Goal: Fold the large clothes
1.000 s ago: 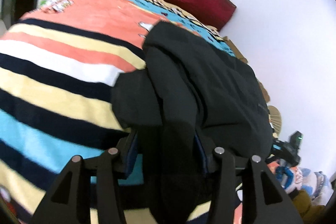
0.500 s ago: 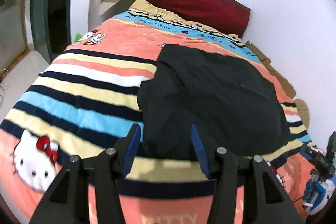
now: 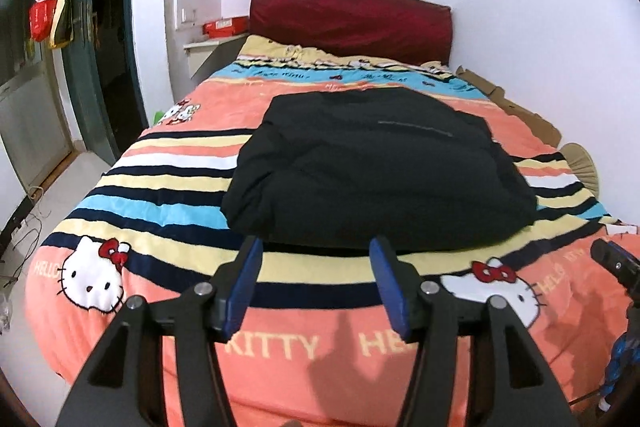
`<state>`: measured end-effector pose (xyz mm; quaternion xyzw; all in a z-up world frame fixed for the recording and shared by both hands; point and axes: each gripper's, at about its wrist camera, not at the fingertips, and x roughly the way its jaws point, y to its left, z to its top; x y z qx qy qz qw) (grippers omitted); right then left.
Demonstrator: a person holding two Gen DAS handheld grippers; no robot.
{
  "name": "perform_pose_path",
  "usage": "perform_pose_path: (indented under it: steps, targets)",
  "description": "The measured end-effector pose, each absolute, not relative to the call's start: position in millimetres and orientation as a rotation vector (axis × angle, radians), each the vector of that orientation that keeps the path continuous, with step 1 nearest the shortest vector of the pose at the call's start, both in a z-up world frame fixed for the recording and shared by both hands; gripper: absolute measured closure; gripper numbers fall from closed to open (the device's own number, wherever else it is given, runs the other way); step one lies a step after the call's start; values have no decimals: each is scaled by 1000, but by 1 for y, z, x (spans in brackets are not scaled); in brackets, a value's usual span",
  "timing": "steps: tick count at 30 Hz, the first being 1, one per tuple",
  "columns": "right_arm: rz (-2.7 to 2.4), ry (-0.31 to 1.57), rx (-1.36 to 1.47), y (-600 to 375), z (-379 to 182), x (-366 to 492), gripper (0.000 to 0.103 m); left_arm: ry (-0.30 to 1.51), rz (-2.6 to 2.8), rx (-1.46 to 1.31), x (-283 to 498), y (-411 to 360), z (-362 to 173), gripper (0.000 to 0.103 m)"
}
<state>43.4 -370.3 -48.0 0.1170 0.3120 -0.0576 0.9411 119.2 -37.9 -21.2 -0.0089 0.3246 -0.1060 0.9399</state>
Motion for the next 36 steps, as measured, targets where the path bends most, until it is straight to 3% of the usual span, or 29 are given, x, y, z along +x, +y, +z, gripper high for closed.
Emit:
perform_pose_path:
  steps: [15, 36]
  targets:
    - [-114, 519, 100, -335, -26, 2, 0, 573, -210, 4, 71, -37, 0, 49]
    - [-193, 512, 29, -345, -37, 9, 0, 566, -140, 25, 81, -29, -20, 49]
